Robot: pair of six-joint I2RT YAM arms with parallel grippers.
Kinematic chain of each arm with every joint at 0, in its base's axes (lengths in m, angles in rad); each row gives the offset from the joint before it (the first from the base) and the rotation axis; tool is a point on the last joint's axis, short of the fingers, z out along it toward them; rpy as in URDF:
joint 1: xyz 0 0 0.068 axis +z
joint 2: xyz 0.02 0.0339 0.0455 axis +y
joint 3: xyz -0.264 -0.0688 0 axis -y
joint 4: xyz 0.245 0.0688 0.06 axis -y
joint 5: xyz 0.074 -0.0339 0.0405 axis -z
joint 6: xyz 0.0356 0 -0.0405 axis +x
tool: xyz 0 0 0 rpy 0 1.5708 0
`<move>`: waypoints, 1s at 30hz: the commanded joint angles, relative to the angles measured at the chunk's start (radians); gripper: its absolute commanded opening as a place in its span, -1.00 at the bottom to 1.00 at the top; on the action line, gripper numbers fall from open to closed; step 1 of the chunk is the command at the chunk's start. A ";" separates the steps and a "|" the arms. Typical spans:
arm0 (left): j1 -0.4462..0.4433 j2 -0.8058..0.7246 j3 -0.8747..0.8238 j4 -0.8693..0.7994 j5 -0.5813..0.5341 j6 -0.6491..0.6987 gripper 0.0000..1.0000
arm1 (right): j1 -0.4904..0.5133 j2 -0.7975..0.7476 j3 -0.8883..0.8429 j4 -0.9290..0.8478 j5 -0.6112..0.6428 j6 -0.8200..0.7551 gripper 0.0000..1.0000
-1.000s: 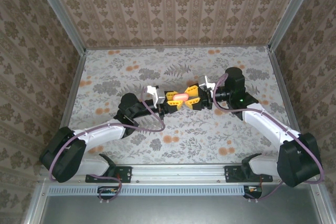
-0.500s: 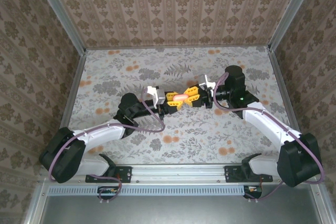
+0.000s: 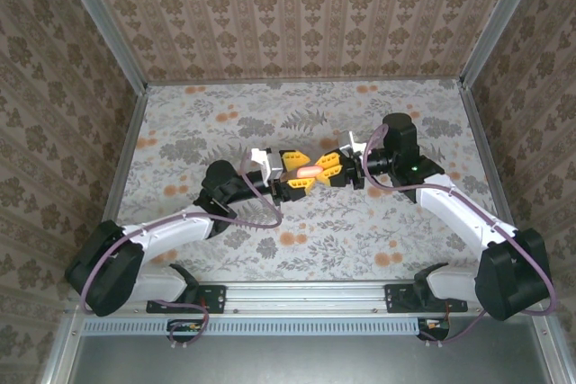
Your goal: Insert the wireless bluetooth earbuds into the charging case
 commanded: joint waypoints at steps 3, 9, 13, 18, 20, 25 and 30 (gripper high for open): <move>0.002 -0.034 -0.014 -0.005 -0.023 0.027 0.30 | -0.011 -0.007 0.038 -0.089 -0.025 -0.055 -0.63; 0.003 -0.067 -0.028 -0.051 -0.068 0.058 0.47 | -0.017 0.014 0.049 -0.137 -0.022 -0.080 -0.63; 0.009 -0.096 -0.048 -0.073 -0.120 0.067 0.55 | -0.022 0.046 0.075 -0.201 -0.020 -0.094 -0.63; 0.038 -0.152 -0.089 -0.111 -0.217 0.085 0.72 | -0.024 0.110 0.134 -0.306 -0.008 -0.110 -0.64; 0.055 -0.184 -0.099 -0.141 -0.252 0.093 0.78 | -0.024 0.126 0.150 -0.341 0.015 -0.110 -0.64; 0.094 -0.261 -0.111 -0.267 -0.355 0.113 0.92 | -0.024 0.180 0.159 -0.345 0.074 -0.049 -0.64; 0.141 -0.320 -0.148 -0.296 -0.422 0.085 0.99 | -0.022 0.240 0.182 -0.337 0.127 0.044 -0.64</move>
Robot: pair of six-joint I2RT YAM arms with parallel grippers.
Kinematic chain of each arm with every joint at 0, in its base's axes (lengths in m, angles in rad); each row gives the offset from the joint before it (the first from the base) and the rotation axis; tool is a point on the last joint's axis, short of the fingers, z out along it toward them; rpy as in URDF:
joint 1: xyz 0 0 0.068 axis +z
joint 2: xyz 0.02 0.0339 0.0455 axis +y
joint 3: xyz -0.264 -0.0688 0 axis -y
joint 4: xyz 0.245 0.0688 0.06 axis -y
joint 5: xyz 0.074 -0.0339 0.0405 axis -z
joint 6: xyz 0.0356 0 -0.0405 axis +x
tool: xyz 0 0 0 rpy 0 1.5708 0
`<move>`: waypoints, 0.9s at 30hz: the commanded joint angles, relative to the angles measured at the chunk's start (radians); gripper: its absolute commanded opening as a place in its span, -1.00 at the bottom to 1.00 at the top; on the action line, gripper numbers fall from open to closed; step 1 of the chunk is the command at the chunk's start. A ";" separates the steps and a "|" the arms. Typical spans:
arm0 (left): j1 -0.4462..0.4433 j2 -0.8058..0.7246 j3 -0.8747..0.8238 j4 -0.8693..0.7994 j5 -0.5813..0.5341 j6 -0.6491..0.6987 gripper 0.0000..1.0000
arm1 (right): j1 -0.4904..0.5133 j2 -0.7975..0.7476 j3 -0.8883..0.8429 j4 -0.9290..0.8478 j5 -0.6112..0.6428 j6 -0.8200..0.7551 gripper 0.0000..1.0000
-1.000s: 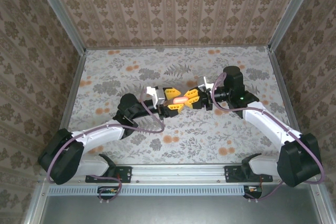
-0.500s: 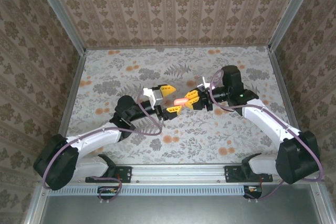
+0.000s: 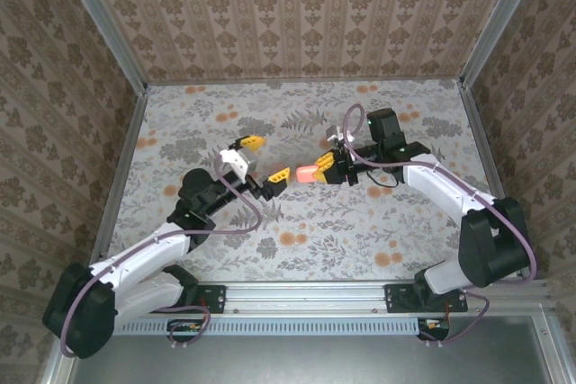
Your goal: Insert the wireless bluetooth earbuds into the charging case
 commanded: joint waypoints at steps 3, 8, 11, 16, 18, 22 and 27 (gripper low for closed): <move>0.051 -0.056 -0.060 -0.023 -0.106 -0.038 1.00 | -0.002 0.067 0.054 -0.011 0.082 0.125 -0.64; 0.087 -0.087 -0.087 -0.050 -0.183 -0.070 1.00 | 0.001 0.140 0.084 -0.021 0.135 0.201 -0.63; 0.104 -0.102 -0.091 -0.102 -0.263 -0.090 1.00 | 0.003 0.182 0.098 -0.025 0.170 0.261 -0.63; 0.132 -0.124 -0.112 -0.155 -0.367 -0.137 1.00 | 0.004 0.263 0.147 -0.072 0.232 0.345 -0.63; 0.144 -0.140 -0.132 -0.152 -0.379 -0.152 1.00 | 0.005 0.294 0.169 -0.088 0.246 0.373 -0.63; 0.159 -0.165 -0.156 -0.178 -0.416 -0.167 1.00 | 0.006 0.356 0.207 -0.097 0.261 0.435 -0.61; 0.171 -0.187 -0.166 -0.221 -0.437 -0.171 1.00 | 0.006 0.434 0.276 -0.153 0.290 0.488 -0.61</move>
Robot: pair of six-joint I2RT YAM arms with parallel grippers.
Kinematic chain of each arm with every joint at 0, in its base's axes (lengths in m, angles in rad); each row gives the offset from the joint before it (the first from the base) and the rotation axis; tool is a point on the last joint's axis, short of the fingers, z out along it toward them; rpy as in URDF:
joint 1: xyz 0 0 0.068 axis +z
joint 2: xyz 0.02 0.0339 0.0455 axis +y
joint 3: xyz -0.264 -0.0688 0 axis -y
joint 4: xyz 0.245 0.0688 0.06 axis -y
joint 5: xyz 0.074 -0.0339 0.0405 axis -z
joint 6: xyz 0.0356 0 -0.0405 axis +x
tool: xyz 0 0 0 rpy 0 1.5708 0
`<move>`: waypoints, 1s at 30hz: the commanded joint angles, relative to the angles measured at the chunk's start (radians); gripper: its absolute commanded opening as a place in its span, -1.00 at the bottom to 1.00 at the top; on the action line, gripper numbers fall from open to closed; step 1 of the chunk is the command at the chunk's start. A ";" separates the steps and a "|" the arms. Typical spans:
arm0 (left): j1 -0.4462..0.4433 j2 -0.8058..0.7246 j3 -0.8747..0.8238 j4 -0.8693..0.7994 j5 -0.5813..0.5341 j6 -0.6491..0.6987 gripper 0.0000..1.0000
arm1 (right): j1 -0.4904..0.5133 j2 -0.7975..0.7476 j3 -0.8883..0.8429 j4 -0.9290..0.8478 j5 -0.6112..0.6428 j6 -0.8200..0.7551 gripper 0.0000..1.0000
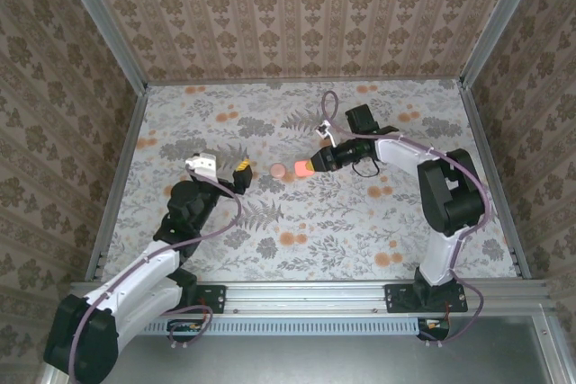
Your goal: Insert the wireless bluetooth earbuds into the charging case
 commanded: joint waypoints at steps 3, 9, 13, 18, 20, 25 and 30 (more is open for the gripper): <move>0.015 -0.021 -0.012 -0.036 -0.038 -0.025 1.00 | 0.003 0.061 0.071 -0.086 0.042 0.074 -0.61; 0.016 0.000 -0.011 -0.035 -0.026 -0.029 1.00 | 0.004 0.103 0.112 -0.142 0.060 0.087 -0.60; 0.045 0.016 -0.009 -0.031 -0.017 -0.036 0.99 | 0.004 0.128 0.137 -0.177 0.080 0.094 -0.59; 0.050 0.030 -0.002 -0.030 -0.012 -0.037 1.00 | 0.004 0.164 0.171 -0.225 0.106 0.102 -0.59; 0.052 0.034 -0.001 -0.031 -0.011 -0.038 1.00 | 0.005 0.176 0.183 -0.255 0.116 0.105 -0.59; 0.055 0.038 0.000 -0.037 -0.011 -0.042 1.00 | 0.003 0.198 0.205 -0.290 0.152 0.109 -0.54; 0.060 0.040 0.000 -0.043 -0.012 -0.045 1.00 | 0.003 0.208 0.219 -0.308 0.187 0.119 -0.44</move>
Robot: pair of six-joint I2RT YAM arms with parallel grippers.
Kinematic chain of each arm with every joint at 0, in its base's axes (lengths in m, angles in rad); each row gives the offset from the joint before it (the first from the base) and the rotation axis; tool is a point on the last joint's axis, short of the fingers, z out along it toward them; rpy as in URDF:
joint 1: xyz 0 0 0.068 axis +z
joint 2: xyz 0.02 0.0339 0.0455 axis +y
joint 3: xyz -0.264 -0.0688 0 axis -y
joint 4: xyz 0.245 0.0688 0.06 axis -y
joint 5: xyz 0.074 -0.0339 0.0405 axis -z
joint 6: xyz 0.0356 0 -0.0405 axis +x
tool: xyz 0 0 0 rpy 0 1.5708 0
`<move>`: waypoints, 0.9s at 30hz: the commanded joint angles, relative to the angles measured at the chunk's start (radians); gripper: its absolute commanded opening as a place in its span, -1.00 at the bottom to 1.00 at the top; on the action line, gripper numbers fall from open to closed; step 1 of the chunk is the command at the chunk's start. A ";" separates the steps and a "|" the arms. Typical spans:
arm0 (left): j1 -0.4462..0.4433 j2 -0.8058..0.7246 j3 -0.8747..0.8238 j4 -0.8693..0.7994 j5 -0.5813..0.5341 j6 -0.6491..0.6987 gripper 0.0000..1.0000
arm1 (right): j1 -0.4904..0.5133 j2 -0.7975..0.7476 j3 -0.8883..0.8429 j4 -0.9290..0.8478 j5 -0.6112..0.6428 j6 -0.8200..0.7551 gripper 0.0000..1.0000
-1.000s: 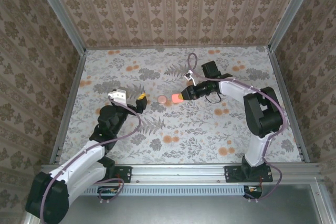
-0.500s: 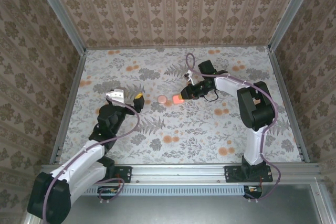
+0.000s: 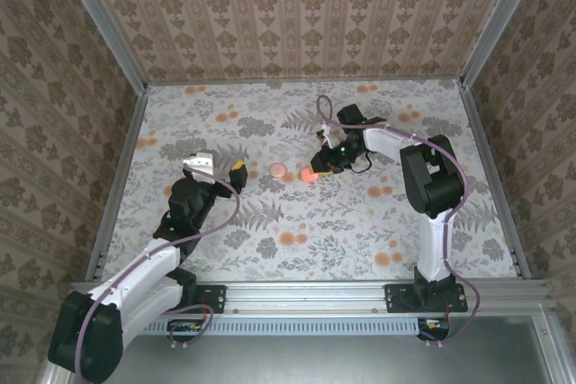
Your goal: Insert the wireless bluetooth earbuds into the charging case
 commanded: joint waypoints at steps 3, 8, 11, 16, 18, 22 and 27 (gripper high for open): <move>0.014 0.001 0.000 0.000 0.006 -0.020 1.00 | 0.002 0.028 0.041 -0.063 0.059 0.015 -0.41; 0.015 0.001 0.002 -0.008 0.017 -0.014 1.00 | 0.000 0.021 0.043 -0.077 0.090 0.016 -0.30; 0.017 0.002 0.003 -0.011 0.016 -0.011 1.00 | -0.002 0.014 0.044 -0.080 0.107 0.019 -0.23; 0.020 0.002 0.019 -0.038 0.010 0.005 1.00 | -0.010 -0.015 0.043 -0.082 0.150 0.019 -0.11; 0.021 0.002 0.027 -0.051 0.006 0.012 1.00 | -0.015 -0.035 0.042 -0.080 0.174 0.021 -0.04; 0.024 0.004 0.036 -0.053 0.004 0.019 1.00 | -0.026 -0.079 0.039 -0.077 0.209 0.024 0.09; 0.032 0.002 0.061 -0.076 -0.014 0.040 1.00 | -0.050 -0.156 0.030 -0.074 0.255 0.015 0.18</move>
